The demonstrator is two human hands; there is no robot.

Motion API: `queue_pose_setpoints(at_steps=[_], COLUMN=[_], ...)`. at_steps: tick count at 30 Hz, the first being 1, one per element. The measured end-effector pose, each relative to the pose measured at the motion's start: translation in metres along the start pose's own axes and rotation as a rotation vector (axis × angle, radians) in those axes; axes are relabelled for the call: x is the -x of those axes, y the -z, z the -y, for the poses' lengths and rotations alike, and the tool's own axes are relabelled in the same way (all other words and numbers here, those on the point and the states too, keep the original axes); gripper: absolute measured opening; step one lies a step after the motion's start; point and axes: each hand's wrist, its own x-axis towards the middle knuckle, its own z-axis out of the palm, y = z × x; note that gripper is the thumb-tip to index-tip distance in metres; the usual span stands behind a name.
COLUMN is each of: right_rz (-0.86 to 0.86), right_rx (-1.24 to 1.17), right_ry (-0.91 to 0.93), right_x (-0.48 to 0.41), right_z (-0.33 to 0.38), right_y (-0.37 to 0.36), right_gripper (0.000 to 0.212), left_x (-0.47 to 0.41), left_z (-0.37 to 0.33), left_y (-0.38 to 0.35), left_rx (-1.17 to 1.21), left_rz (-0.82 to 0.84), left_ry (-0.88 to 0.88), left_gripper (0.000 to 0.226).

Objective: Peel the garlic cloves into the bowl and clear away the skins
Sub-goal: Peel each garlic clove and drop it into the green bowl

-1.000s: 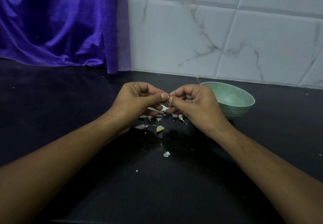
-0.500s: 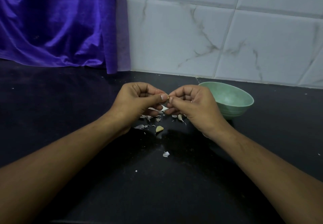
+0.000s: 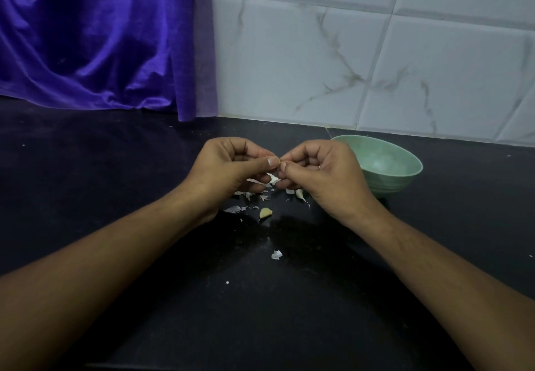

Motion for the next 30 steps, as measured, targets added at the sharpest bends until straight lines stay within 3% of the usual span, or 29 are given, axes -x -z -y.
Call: queue_pose_setpoints(at_steps=[18,30], right_rz=[0.057,0.000], right_rx=[0.001,-0.012], right_ry=[-0.008,-0.073], right_x=[-0.0008,0.0015], right_z=[0.0009,0.0015], right_y=[0.0030,-0.0044], right_gripper=[0.004,0.007], left_x=[-0.0005,-0.0011], left_z=[-0.0007,0.0019], left_y=[0.0031,0.0029], left_rx=[-0.029,-0.114], left_rz=[0.026,0.046], left_ry=[0.005,-0.040], left_gripper=[0.011,0.010])
